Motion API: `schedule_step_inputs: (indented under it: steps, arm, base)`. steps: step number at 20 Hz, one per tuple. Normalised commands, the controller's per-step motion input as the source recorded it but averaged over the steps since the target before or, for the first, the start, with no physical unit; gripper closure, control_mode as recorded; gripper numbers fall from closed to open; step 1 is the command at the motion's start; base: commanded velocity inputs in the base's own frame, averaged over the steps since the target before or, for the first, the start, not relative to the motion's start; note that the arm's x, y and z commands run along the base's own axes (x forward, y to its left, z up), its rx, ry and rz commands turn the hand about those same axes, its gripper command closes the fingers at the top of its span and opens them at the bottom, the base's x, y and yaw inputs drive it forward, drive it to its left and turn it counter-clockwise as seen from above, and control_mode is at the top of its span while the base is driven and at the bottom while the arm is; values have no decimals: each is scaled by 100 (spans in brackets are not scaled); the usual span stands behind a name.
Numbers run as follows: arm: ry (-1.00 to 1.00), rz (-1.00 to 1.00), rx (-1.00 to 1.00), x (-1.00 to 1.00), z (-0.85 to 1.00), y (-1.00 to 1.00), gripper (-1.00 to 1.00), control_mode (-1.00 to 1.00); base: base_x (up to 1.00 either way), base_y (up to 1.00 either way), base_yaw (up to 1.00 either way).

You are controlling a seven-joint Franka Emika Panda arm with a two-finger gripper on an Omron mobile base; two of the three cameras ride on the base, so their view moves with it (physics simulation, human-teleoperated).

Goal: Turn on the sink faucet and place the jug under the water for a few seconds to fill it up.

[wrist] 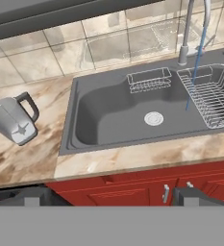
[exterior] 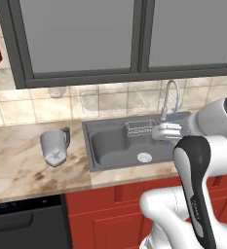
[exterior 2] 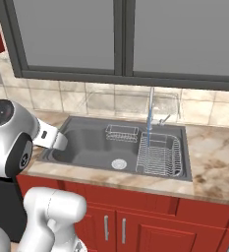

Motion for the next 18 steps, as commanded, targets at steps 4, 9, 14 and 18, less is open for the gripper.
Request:
schedule_step_inputs:
  steps: [4,9,14,18]
  arm:
    - [0,0,0,0,0,0,-100,100]
    - [0,0,0,0,0,0,-100,100]
    - [0,0,0,0,0,0,-100,100]
    - [0,0,0,0,0,0,-100,100]
  base:
    - [18,0,0]
    - [0,0,0]
    - [0,0,0]
    - [0,0,0]
